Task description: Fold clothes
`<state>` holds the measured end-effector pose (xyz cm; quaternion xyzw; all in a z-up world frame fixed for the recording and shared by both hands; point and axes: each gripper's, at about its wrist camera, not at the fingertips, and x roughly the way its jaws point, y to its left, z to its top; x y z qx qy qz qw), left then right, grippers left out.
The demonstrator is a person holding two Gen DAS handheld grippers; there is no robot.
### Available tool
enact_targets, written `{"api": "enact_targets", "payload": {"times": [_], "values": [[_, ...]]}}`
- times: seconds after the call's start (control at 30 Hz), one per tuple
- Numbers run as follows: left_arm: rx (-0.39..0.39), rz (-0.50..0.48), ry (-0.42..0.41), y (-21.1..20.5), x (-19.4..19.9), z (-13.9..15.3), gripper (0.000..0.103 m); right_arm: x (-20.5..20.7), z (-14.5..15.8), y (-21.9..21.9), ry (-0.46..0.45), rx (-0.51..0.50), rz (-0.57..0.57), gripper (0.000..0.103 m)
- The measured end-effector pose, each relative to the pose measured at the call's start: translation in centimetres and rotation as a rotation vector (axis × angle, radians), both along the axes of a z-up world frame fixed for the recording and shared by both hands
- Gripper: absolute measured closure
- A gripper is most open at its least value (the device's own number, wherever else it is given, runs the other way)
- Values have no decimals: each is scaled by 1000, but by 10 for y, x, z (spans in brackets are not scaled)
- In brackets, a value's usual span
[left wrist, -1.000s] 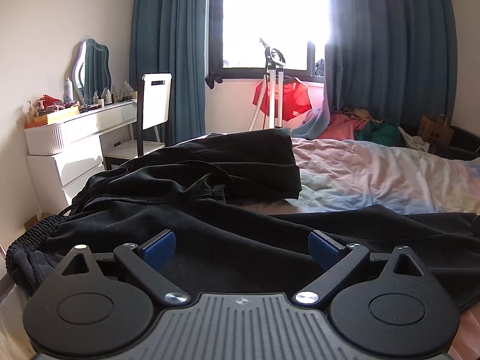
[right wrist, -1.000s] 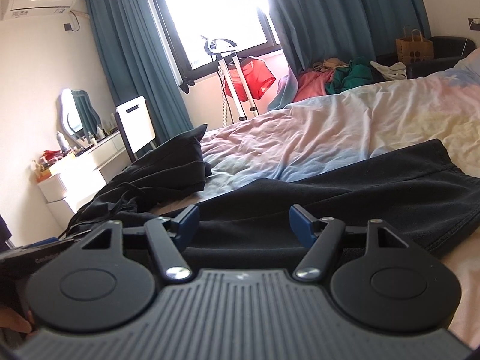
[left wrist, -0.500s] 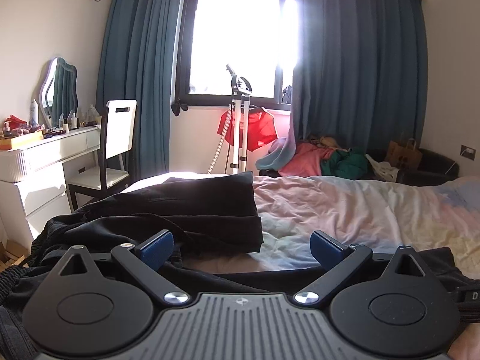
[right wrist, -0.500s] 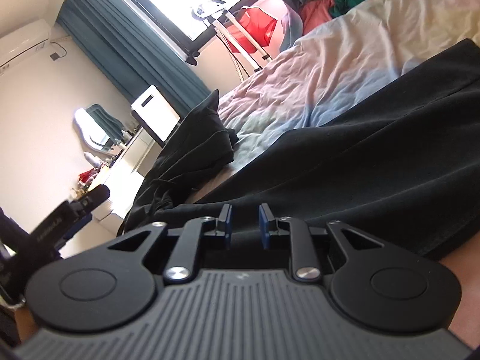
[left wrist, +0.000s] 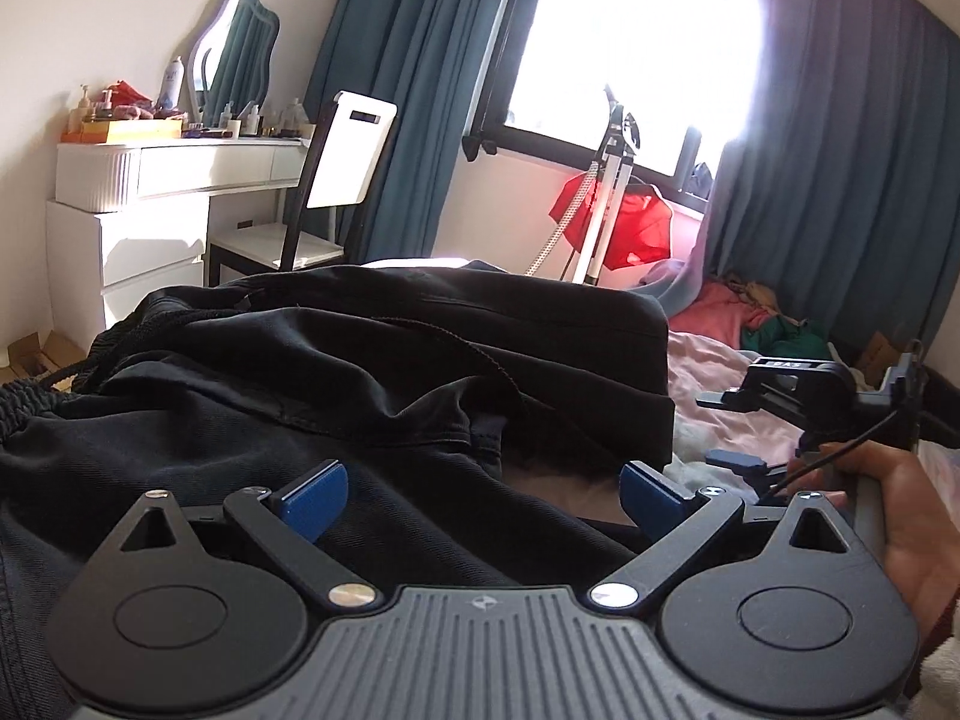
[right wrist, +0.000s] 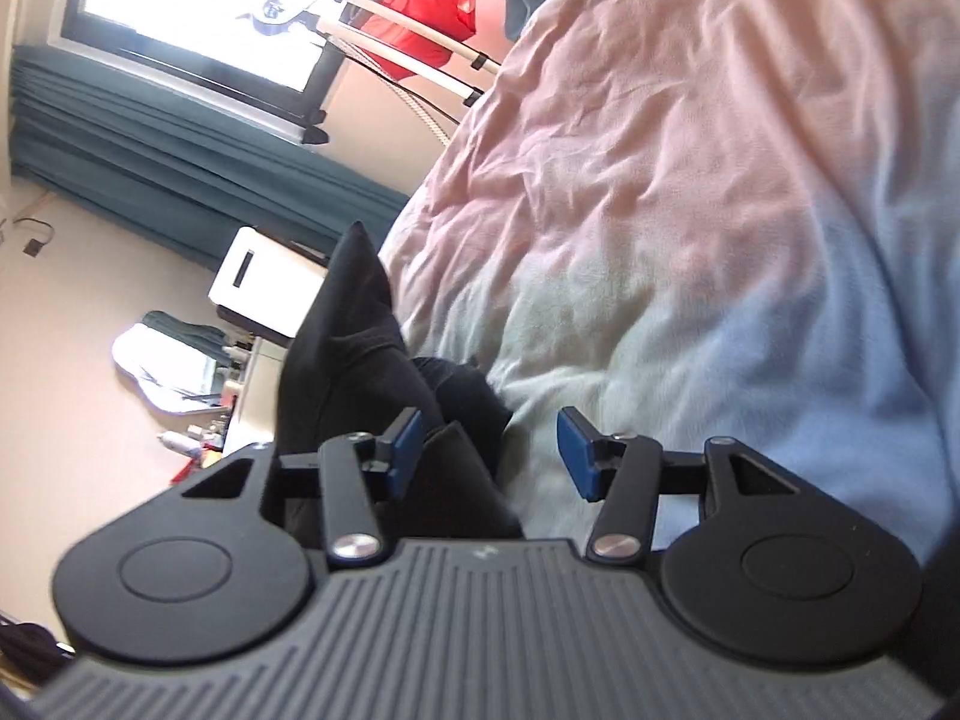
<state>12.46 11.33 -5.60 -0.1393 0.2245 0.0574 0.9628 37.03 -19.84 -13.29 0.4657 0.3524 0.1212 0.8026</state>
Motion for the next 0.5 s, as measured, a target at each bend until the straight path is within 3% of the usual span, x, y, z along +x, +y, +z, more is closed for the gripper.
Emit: {"api": "enact_targets", "payload": {"times": [0.1, 0.23, 0.37, 0.4, 0.47, 0.5], "values": [[-48, 11, -2, 6, 1, -3, 5, 37, -19, 21, 37, -16, 14, 51], [-112, 28, -7, 14, 2, -6, 5, 60, -24, 46, -15, -154, 94, 51], [-142, 47, -13, 19, -2, -6, 5, 66, -15, 67, -134, -14, 263, 51], [-141, 42, -12, 17, -2, -6, 5, 66, -11, 75, -149, -59, 276, 51], [-140, 33, -9, 14, -3, -7, 5, 69, -14, 86, -96, -120, 247, 51], [-139, 29, -8, 12, -4, -7, 5, 66, -12, 90, -84, -154, 224, 57]]}}
